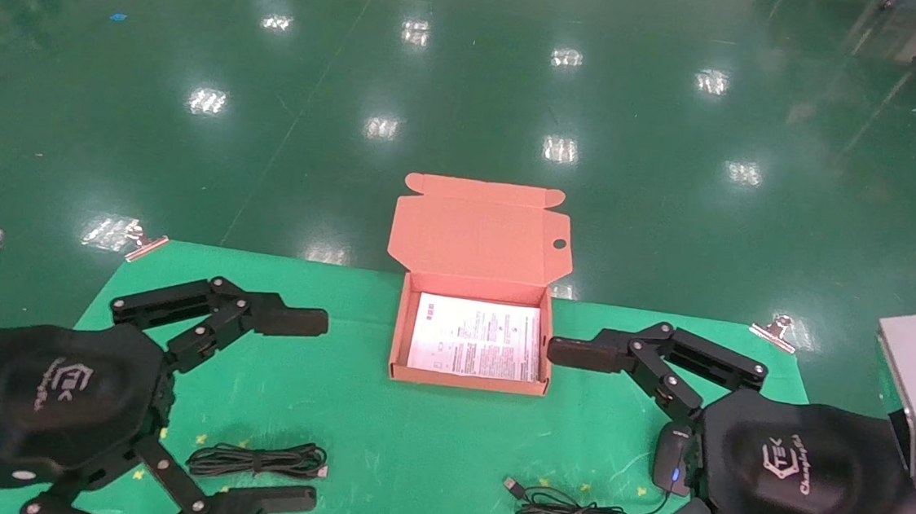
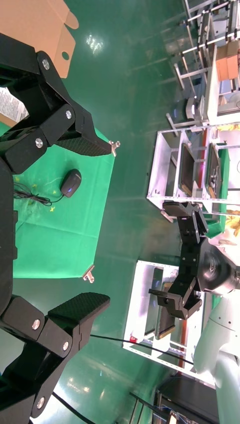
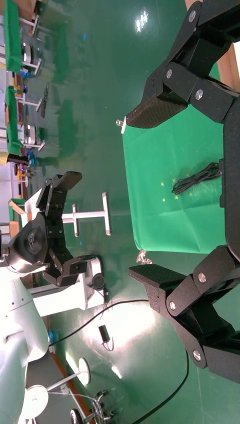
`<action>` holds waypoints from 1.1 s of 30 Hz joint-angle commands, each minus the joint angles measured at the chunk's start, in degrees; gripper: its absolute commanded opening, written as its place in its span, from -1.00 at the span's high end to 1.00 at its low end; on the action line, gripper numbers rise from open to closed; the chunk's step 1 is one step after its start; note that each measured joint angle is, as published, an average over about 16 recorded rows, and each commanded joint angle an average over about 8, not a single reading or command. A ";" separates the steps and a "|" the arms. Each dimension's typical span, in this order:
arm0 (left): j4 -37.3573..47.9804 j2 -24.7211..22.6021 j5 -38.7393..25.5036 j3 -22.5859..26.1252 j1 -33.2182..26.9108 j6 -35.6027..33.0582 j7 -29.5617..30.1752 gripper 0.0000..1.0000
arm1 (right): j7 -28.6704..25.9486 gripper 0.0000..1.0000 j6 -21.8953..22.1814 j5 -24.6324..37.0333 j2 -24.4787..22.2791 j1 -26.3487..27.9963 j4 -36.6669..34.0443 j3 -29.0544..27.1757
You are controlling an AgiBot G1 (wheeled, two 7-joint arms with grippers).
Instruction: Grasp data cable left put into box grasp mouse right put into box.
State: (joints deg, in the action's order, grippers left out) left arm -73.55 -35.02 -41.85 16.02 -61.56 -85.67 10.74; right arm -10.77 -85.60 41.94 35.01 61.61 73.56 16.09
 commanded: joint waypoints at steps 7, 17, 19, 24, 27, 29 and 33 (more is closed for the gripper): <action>0.00 0.00 0.00 0.00 0.00 0.00 0.00 -1.00 | 0.00 -1.00 0.00 0.00 0.00 0.00 0.00 0.00; 0.01 -0.04 -0.14 0.06 -0.05 0.04 -0.08 -1.00 | -0.04 -1.00 0.02 0.33 -0.16 -0.04 -0.02 0.10; 0.00 -0.04 -0.56 0.21 -0.17 0.03 -0.17 -1.00 | -0.03 -1.00 -0.01 0.91 -0.52 -0.02 0.04 0.24; 0.07 -0.10 -4.06 1.67 -1.52 0.09 0.11 -1.00 | 0.60 -1.00 -0.42 5.33 -2.11 1.34 1.28 1.30; 0.14 -0.41 -8.55 3.60 -3.65 0.15 0.89 -1.00 | 1.69 -1.00 -1.26 10.57 -2.76 3.90 2.47 2.88; -0.10 -0.81 -12.63 5.27 -5.68 0.01 1.24 -1.00 | 2.67 -1.00 -2.03 14.79 -2.70 6.35 3.05 4.44; -1.21 -2.48 -22.70 9.34 -10.87 -0.61 1.82 -1.00 | 5.78 -1.00 -3.61 24.31 -1.53 12.41 3.67 9.02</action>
State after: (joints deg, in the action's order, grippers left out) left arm -74.76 -37.96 -64.59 25.43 -72.38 -86.26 12.45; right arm -4.48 -88.79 66.32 34.02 74.24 77.07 26.12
